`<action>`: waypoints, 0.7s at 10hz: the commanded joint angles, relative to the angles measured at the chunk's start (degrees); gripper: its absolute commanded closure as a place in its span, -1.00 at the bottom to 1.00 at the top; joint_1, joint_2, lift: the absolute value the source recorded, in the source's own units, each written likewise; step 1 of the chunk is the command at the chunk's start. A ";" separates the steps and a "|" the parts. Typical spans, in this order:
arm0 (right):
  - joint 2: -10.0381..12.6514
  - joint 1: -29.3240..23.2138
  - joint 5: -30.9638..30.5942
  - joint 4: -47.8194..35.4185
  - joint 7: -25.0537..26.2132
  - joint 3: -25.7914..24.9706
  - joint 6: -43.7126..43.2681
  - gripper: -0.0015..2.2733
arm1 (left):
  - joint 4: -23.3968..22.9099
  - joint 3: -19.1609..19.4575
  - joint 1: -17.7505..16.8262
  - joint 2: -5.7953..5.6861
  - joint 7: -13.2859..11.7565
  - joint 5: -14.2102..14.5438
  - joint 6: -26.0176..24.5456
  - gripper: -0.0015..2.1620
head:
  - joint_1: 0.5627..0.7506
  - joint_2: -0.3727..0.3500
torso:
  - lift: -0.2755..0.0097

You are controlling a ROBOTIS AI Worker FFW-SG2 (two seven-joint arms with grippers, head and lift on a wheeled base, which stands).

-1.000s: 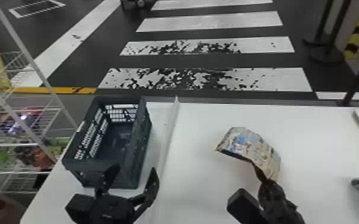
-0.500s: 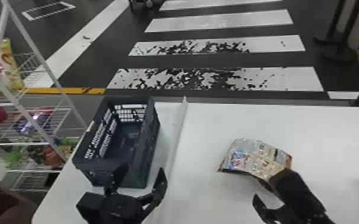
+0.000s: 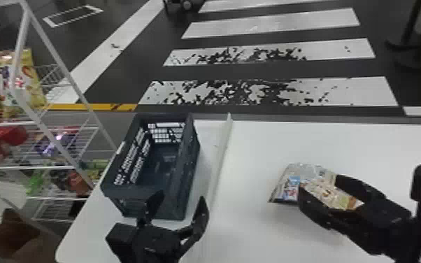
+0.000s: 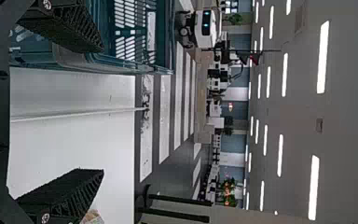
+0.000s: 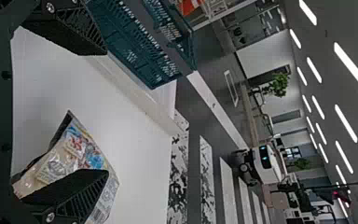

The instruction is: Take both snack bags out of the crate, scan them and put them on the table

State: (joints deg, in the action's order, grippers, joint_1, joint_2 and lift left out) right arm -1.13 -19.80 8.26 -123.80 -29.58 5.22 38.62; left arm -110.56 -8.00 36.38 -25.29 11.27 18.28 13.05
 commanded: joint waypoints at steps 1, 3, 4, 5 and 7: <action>0.95 1.52 3.52 2.34 -0.48 -0.83 -1.57 -0.71 | 0.00 0.00 0.00 0.16 -0.02 -0.09 0.00 -0.92 | 0.41 0.80 | 0.28; 1.18 3.10 4.05 5.15 -0.48 -0.30 -3.33 0.56 | 0.09 0.00 0.09 0.25 -0.02 -0.09 0.00 -0.92 | 0.41 0.81 | 0.28; 1.18 3.72 3.43 6.20 -0.31 0.49 -3.68 0.99 | 0.26 0.00 0.09 0.33 0.07 -0.09 0.00 -0.92 | 0.41 0.81 | 0.28; 1.18 4.42 2.82 7.17 -0.39 1.63 -4.56 0.99 | 0.35 0.00 0.09 0.33 0.07 -0.09 -0.18 -0.92 | 0.41 0.82 | 0.28; 1.18 8.37 -0.35 15.34 -0.39 4.53 -10.89 0.99 | 0.26 0.00 0.00 0.33 0.07 -0.18 -0.35 -0.92 | 0.41 0.86 | 0.28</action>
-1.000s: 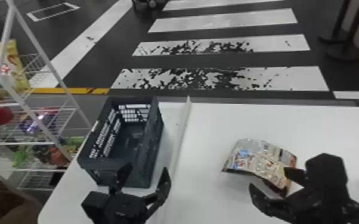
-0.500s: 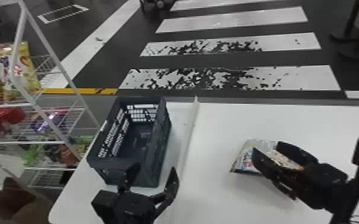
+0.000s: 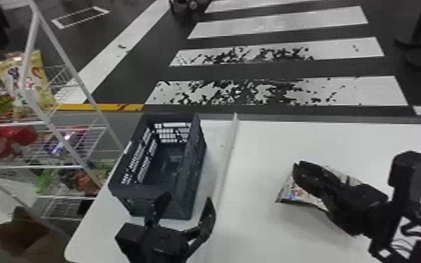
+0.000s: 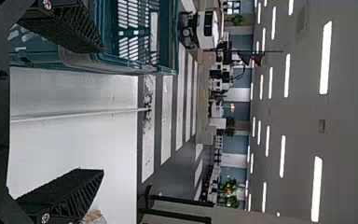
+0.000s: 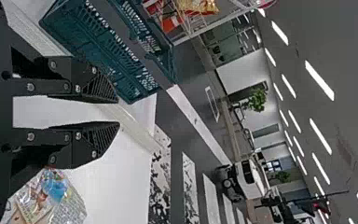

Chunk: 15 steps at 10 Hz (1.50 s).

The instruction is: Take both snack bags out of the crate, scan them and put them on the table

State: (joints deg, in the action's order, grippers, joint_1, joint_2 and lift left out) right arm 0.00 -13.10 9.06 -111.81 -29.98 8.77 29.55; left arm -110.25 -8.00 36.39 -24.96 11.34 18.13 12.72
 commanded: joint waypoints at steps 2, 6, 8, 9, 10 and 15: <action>0.05 6.25 -2.73 12.06 0.09 2.30 -5.16 0.99 | 0.13 0.00 0.00 0.00 0.00 0.06 -0.20 -0.92 | 0.41 0.90 | 0.28; 0.05 13.45 -9.50 22.69 1.94 5.02 -6.21 0.99 | 0.04 0.09 0.00 0.00 0.00 -0.11 -0.56 -0.92 | 0.41 0.91 | 0.28; 0.05 16.27 -11.61 27.70 3.70 5.02 -8.50 0.99 | 0.04 0.00 0.00 0.00 0.00 -0.29 -0.56 -0.92 | 0.41 0.89 | 0.28; 0.05 17.58 -11.96 29.99 4.49 4.76 -9.55 0.99 | -0.05 0.00 0.00 -0.18 0.00 -0.29 -0.56 -0.92 | 0.41 0.86 | 0.28; 0.05 18.64 -12.93 31.92 5.28 4.58 -10.08 0.99 | 0.04 0.09 0.00 -0.36 0.00 -0.20 -0.73 -0.92 | 0.41 0.84 | 0.28; 0.05 20.48 -15.48 36.58 9.85 2.83 -6.74 0.99 | -0.05 -0.18 -0.09 -0.44 -0.09 -0.29 -0.73 -0.92 | 0.41 0.70 | 0.28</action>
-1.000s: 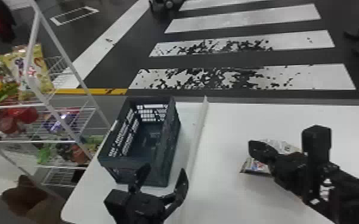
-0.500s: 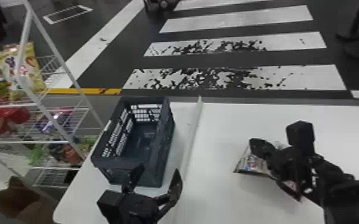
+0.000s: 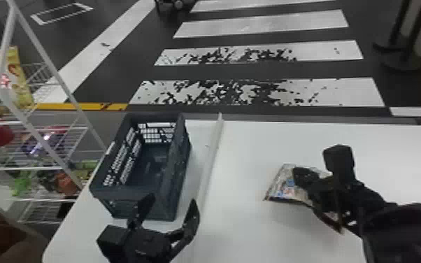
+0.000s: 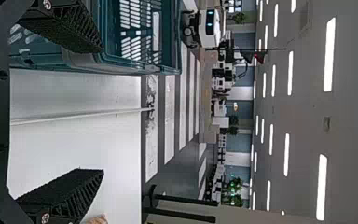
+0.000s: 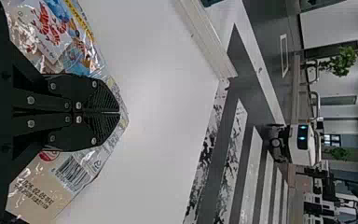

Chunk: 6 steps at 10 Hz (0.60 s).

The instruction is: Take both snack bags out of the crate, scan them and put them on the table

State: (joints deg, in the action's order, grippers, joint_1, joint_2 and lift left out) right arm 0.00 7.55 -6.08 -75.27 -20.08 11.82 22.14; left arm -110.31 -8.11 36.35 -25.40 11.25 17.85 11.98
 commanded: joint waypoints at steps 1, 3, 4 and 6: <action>0.05 -0.61 -0.95 0.03 1.09 -0.39 0.85 0.99 | 0.01 -0.06 -0.05 0.00 0.00 -0.01 0.01 -0.92 | 0.41 0.66 | 0.28; 0.05 -2.28 -2.09 -1.29 3.03 -2.06 2.25 0.99 | 0.09 -0.15 -0.05 0.09 0.00 0.08 0.01 -0.92 | 0.41 0.61 | 0.28; 0.05 -3.33 -2.71 -2.61 4.08 -3.03 4.01 0.99 | 0.09 -0.32 -0.14 0.09 0.00 0.08 0.01 -0.92 | 0.41 0.59 | 0.28; 0.05 -5.80 -3.32 -6.03 5.05 -4.79 5.94 0.99 | 0.27 -0.67 -0.49 0.09 0.00 0.08 0.01 -0.92 | 0.41 0.50 | 0.28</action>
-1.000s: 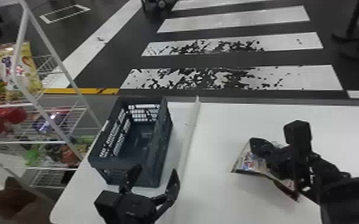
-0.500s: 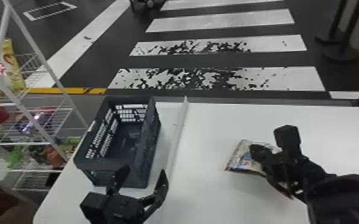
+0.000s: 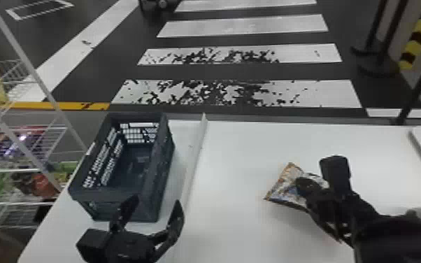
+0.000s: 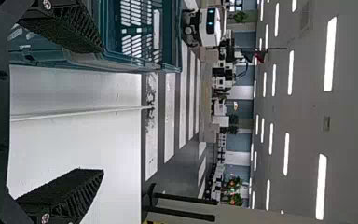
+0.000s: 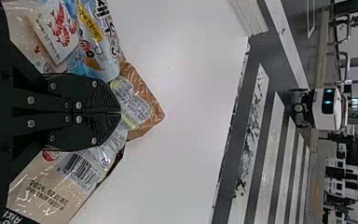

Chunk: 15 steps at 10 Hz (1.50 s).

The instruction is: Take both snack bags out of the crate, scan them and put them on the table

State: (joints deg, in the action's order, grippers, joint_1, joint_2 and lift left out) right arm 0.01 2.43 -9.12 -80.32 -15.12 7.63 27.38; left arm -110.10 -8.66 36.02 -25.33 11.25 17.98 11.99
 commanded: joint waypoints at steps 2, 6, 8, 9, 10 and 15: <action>0.05 -2.70 -0.99 -3.61 1.05 -2.09 2.46 0.99 | 0.24 -0.39 -0.42 0.01 0.00 0.03 0.00 -0.92 | 0.41 0.44 | 0.28; 0.05 -6.74 -0.81 -10.65 2.55 -3.32 4.75 0.99 | 0.68 -0.57 -0.77 0.01 0.08 0.03 0.00 -0.92 | 0.41 0.30 | 0.28; 0.05 -7.79 4.90 -15.66 2.28 -3.50 4.57 0.99 | 0.68 -0.65 -0.77 0.01 0.08 -0.05 0.00 -0.92 | 0.41 0.32 | 0.28; 0.05 -7.88 9.03 -17.24 1.76 -4.37 4.57 0.99 | 0.68 -0.65 -0.60 0.01 0.08 -0.05 0.00 -0.92 | 0.41 0.34 | 0.28; 0.05 -7.79 10.61 -18.03 1.93 -5.25 3.69 0.99 | 0.68 -0.65 -0.60 0.01 0.08 -0.05 0.00 -0.92 | 0.41 0.36 | 0.28; 0.05 -4.63 1.65 -11.88 7.38 -10.35 1.94 0.99 | 0.68 -0.65 -0.77 -0.07 0.08 -0.05 0.00 -0.92 | 0.41 0.17 | 0.28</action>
State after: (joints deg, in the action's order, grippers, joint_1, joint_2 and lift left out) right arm 0.00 -2.59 -5.95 -93.07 -7.67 -2.12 29.10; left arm -109.42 -9.31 35.28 -25.39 11.33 17.93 11.99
